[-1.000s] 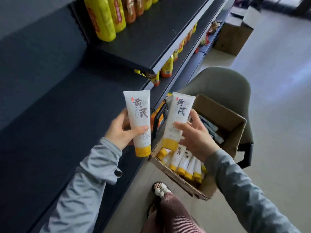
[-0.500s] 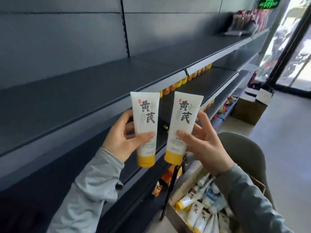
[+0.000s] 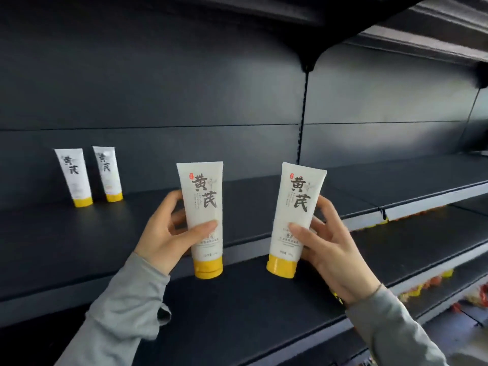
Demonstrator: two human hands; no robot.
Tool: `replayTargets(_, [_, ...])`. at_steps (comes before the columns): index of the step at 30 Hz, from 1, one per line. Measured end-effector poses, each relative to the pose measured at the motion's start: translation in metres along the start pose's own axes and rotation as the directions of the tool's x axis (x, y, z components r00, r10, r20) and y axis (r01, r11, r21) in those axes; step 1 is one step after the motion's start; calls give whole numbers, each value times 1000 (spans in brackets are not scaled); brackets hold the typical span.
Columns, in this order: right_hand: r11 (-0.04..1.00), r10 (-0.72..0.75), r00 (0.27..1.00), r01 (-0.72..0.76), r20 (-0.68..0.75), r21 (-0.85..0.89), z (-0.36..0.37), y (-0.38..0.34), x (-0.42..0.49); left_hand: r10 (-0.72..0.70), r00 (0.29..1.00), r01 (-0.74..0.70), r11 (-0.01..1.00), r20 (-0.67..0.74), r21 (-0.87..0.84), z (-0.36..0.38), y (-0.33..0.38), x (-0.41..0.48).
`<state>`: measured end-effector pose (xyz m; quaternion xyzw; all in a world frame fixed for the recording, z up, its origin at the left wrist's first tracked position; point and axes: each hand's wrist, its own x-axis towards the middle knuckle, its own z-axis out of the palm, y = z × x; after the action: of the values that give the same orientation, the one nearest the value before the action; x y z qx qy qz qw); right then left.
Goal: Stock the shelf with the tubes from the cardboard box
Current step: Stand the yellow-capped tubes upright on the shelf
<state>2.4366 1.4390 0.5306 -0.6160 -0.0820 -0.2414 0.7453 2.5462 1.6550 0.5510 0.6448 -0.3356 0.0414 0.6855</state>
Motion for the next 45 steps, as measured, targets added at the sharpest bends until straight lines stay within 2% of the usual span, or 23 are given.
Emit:
replayTargets(3, [996, 36, 996, -42, 84, 74, 10, 0, 24, -4, 991, 6, 1000, -136, 16, -21, 4, 1])
replayTargets(8, [984, 70, 988, -91, 139, 151, 35, 13, 58, -16, 941, 15, 1000, -337, -4, -69, 10, -5])
replayTargets(14, [992, 44, 985, -63, 166, 114, 91, 35, 93, 20, 886, -6, 999, -462, 31, -140, 19, -10])
replayTargets(20, [999, 23, 984, -18, 174, -30, 154, 62, 135, 50, 875, -10, 996, -482, 86, -218, 16, 10])
replayTargets(24, [988, 26, 990, -4, 137, -154, 189, 87, 165, 58, 901, -15, 995, -430, 103, -256, 12, 23])
replayTargets(30, [952, 85, 995, -66, 51, -298, 224, 135, 211, 38, 930, 3, 994, -365, 111, -300, -3, 31])
replayTargets(34, [915, 118, 993, -119, -26, -384, 236, 159, 239, 18, 927, 14, 997, -375, 82, -319, -11, 34])
replayTargets(39, [866, 52, 996, -82, -74, -494, 249, 179, 273, 29, 921, 0, 997, -389, 74, -332, -17, 37])
replayTargets(45, [859, 20, 994, -73, -110, -507, 261, 194, 297, 32, 919, -9, 998, -393, 61, -328, -19, 36])
